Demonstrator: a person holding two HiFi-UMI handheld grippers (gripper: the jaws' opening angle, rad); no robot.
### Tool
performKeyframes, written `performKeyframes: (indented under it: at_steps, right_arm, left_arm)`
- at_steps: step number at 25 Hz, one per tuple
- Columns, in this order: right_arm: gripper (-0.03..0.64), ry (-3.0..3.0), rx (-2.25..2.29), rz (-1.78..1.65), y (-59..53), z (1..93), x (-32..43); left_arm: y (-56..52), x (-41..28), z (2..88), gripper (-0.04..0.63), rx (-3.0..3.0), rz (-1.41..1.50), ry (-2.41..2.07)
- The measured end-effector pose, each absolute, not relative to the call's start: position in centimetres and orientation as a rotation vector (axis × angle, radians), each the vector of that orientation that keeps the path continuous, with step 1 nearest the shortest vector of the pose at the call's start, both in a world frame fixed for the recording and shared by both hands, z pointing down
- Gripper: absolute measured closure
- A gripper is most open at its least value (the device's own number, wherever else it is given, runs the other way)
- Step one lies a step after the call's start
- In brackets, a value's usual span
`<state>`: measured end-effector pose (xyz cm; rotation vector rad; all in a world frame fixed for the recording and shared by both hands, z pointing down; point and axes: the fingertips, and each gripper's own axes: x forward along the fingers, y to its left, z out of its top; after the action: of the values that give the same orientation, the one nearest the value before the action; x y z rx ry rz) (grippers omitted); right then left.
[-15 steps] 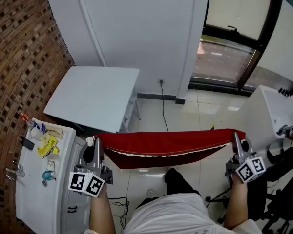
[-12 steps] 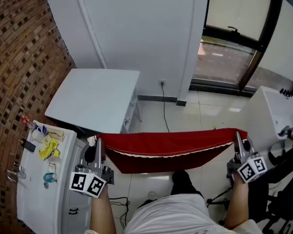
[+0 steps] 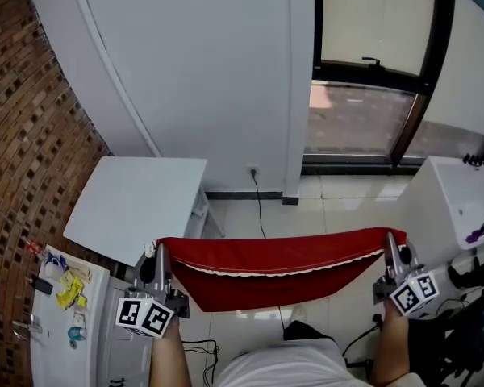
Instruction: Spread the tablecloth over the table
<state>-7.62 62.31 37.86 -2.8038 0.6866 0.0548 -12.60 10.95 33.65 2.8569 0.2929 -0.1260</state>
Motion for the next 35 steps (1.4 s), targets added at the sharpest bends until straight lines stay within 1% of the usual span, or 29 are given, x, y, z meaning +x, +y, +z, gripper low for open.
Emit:
performKeyframes:
  at_steps: [4, 10, 16, 19, 23, 27, 32, 35]
  right_arm:
    - [0.601, 0.7, -2.815, 0.036, 66.7, 36.6, -2.1]
    - [0.601, 0.732, -2.818, 0.012, 70.6, 37.2, 4.6]
    - [0.601, 0.781, -2.803, -0.008, 71.1, 36.8, 10.4]
    - [0.601, 0.814, -2.788, -0.022, 69.5, 37.4, 13.5]
    - [0.601, 0.935, -2.759, -0.045, 63.8, 38.4, 18.8]
    - [0.601, 1.113, -2.697, -0.043, 55.0, 38.5, 25.4]
    - [0.601, 1.311, -2.563, -0.017, 41.7, 38.0, 32.6]
    - [0.601, 1.431, -2.466, -0.008, 33.5, 36.3, 35.4]
  left_arm:
    - [15.4, -6.6, 32.6, 0.574, 2.838, -0.121, 0.278]
    - [21.0, 0.9, 32.8, 0.575, 2.833, -0.095, 0.302]
    - [22.1, 5.4, 30.8, 0.575, 2.863, -0.13, 0.283]
    - [20.5, 7.2, 30.2, 0.575, 2.884, -0.164, 0.258]
    - [15.5, 7.5, 31.2, 0.575, 2.919, -0.17, 0.124]
    - [8.5, 7.1, 32.6, 0.575, 2.936, -0.18, -0.096]
    - [-0.8, 4.9, 33.4, 0.574, 2.985, -0.191, -0.363]
    - [-5.3, 2.5, 32.4, 0.574, 3.022, -0.188, -0.513]
